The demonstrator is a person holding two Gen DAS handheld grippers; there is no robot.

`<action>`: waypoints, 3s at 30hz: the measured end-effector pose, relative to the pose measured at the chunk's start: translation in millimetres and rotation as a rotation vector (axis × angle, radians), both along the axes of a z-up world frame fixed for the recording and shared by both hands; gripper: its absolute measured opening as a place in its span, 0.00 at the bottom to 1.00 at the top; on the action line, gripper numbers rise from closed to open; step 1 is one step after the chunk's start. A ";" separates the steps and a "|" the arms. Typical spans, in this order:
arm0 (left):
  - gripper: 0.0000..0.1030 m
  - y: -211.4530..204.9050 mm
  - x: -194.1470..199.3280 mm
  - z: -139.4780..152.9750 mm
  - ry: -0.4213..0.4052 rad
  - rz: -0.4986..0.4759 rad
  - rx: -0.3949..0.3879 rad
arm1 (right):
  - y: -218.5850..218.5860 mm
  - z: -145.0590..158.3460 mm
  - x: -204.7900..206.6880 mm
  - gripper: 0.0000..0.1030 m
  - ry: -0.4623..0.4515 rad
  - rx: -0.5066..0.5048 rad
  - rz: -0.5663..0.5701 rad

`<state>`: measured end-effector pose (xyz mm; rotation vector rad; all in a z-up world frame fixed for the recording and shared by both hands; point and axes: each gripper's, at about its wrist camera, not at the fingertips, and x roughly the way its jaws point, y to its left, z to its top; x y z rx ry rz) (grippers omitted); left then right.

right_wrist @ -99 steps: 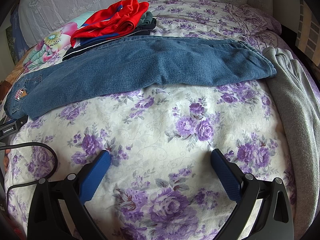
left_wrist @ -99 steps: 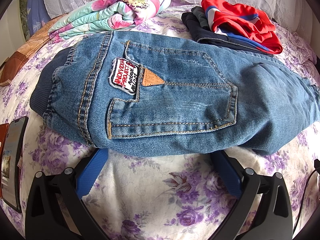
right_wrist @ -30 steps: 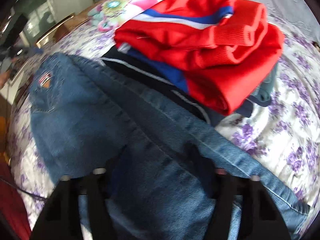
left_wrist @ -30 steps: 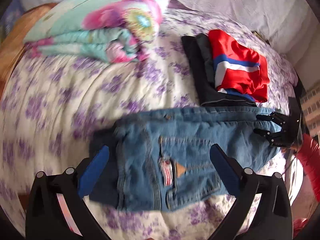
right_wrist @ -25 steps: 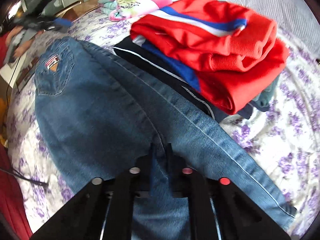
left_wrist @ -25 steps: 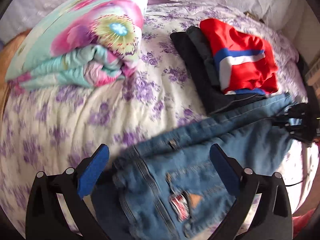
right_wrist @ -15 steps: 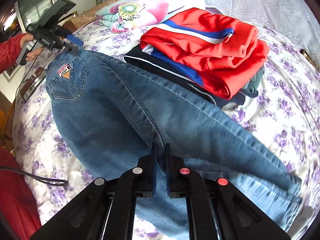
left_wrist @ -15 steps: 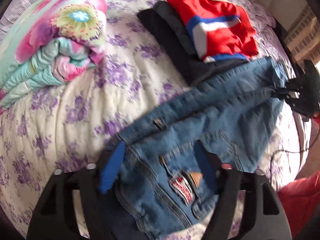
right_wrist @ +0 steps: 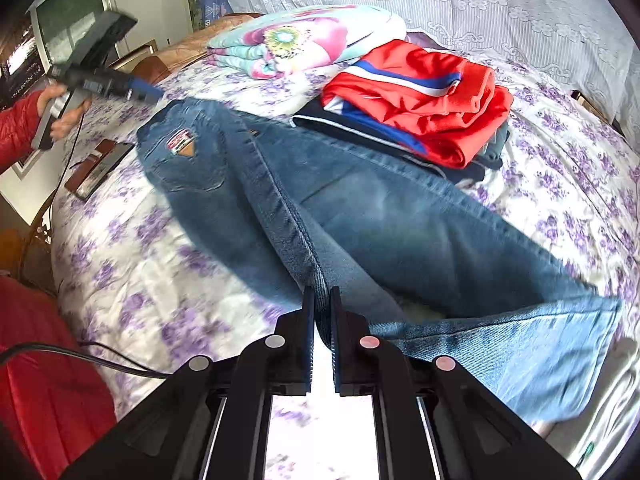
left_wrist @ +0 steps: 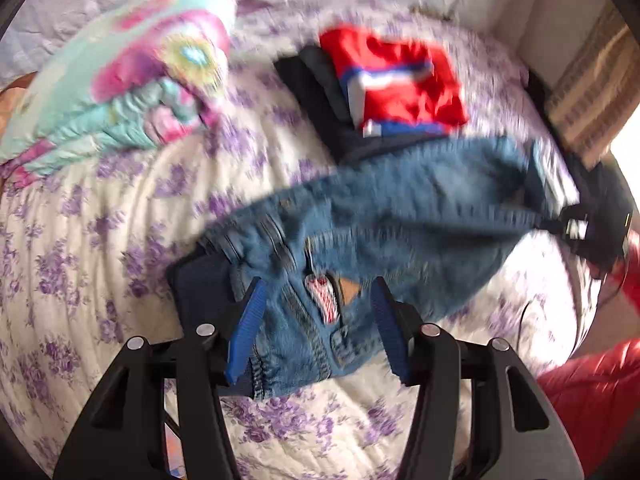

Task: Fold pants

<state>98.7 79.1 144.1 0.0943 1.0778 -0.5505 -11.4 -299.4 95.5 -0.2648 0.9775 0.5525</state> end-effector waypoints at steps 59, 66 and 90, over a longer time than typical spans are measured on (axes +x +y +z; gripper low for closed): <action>0.18 86.5 -178.6 -129.8 0.345 0.806 -0.565 | -178.3 -55.8 -139.3 0.06 0.084 0.499 -0.941; 0.27 91.9 -178.1 -135.7 0.368 0.784 -0.539 | -186.2 -92.9 -158.8 0.10 0.229 0.510 -0.953; 0.82 84.3 36.3 -83.6 0.215 0.471 -0.215 | -93.8 22.3 57.6 0.43 -0.084 0.150 -0.242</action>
